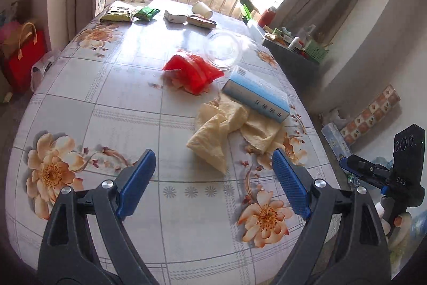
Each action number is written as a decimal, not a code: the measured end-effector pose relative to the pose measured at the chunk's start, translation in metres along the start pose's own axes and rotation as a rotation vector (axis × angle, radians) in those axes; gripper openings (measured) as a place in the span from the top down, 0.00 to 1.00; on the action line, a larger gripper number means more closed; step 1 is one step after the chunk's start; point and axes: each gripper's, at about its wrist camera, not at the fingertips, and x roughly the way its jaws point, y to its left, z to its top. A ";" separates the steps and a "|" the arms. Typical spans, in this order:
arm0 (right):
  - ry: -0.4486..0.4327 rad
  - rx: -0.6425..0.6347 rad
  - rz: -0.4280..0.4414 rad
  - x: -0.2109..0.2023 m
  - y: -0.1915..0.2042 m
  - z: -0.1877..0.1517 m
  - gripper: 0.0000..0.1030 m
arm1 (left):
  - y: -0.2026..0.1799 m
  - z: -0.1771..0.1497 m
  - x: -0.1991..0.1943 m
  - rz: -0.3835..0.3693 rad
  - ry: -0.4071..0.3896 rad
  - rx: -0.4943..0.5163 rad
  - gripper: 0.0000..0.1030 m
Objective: Collect trash
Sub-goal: 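Return both tools from the basket over the table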
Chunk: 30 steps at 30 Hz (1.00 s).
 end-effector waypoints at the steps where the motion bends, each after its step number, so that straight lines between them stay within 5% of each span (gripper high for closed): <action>1: 0.024 -0.043 0.008 0.017 0.017 0.005 0.42 | 0.009 0.000 -0.003 0.013 -0.006 -0.017 0.18; 5: 0.109 -0.126 0.019 0.075 0.061 0.021 0.49 | 0.035 -0.004 -0.015 0.045 -0.036 -0.040 0.18; 11: 0.121 -0.185 -0.087 0.112 0.081 0.042 0.53 | 0.052 -0.004 -0.017 0.029 -0.032 -0.043 0.18; 18: 0.076 -0.305 -0.327 0.131 0.082 0.063 0.54 | 0.059 -0.005 -0.012 -0.007 -0.017 -0.037 0.18; 30: 0.171 0.069 -0.287 0.138 0.020 0.066 0.29 | 0.063 -0.005 -0.001 -0.046 0.005 -0.038 0.18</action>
